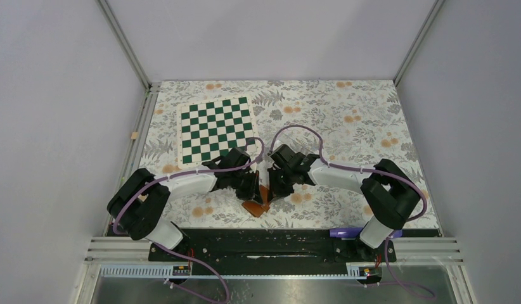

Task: Put the credit cards into the card holder
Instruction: Close the card holder at the corner of the board.

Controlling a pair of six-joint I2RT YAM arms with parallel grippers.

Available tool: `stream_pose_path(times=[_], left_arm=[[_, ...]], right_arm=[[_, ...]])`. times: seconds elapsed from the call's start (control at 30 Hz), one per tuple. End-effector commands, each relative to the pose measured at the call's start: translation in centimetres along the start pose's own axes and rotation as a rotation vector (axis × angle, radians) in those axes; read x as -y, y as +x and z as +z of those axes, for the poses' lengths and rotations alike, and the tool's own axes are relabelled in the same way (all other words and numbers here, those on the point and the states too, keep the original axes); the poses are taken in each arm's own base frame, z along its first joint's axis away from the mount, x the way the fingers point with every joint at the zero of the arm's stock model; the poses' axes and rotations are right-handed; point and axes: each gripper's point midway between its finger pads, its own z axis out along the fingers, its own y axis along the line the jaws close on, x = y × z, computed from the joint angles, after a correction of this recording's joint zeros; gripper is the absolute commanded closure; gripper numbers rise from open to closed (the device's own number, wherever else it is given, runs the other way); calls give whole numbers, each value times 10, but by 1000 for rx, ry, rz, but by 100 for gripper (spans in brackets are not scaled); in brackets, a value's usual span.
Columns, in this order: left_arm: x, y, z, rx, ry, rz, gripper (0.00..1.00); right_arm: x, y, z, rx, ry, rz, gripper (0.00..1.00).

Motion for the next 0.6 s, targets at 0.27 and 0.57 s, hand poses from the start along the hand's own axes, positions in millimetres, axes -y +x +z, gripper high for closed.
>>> stream_pose_path(times=[0.27,0.57], left_arm=[[6,-21,-1,55,-7,58,100],[0,-29,1,92,-43,56,100]], right_arm=[[2,-19,15,-8,58,-20,97],[6,-14,21,-35,67,-15,97]])
